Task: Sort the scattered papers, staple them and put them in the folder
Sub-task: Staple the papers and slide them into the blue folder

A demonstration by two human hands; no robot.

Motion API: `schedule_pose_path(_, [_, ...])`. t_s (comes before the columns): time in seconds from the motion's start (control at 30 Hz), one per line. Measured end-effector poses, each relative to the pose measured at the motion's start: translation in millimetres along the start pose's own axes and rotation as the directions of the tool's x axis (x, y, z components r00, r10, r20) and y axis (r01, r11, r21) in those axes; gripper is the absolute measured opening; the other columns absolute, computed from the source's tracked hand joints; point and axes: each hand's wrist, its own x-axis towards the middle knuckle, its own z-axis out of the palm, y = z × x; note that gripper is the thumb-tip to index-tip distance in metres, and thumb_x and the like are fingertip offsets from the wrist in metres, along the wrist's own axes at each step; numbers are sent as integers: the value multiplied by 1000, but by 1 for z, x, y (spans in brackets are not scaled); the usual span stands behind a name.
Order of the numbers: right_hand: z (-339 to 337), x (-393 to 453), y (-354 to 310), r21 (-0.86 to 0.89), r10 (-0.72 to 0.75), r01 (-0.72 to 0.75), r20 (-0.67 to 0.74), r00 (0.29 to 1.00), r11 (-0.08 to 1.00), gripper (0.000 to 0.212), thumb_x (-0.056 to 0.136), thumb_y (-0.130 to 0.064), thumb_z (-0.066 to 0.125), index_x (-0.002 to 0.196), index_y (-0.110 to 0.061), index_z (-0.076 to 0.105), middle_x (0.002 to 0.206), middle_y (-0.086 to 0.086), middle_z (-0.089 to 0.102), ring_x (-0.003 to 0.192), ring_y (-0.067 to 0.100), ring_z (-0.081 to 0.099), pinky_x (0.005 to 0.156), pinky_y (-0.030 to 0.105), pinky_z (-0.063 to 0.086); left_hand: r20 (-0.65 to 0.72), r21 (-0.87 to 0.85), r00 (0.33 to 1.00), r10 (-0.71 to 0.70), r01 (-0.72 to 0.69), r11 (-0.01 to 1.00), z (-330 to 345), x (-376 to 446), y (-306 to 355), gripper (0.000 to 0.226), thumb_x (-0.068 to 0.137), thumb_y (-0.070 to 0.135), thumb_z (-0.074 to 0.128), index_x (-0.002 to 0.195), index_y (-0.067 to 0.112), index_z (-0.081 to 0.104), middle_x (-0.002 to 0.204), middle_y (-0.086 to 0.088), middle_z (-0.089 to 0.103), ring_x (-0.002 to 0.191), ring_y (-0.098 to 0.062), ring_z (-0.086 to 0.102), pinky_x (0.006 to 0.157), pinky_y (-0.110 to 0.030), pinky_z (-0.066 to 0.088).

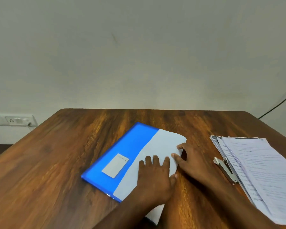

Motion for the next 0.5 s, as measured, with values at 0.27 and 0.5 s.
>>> schedule_pose_path(0.27, [5,15,19,-78,-20,17,-44,999,997,55,95,-59,60,141,-28,57,146,-6,59,128,14,59,104,30,47,-149,-99,957,-248,236,967,-14,34,-21,95,90,86,42,161,24,31,168,-8,29,154,-33,28,121,-58,28])
schedule_pose_path(0.5, [12,18,25,-146,-84,64,-135,987,987,52,94,-60,61,134,-27,64,139,-7,66,120,12,64,104,35,51,-189,-313,906,-378,309,898,-18,36,-58,76,71,89,67,117,28,59,117,7,66,111,-18,60,92,-38,50])
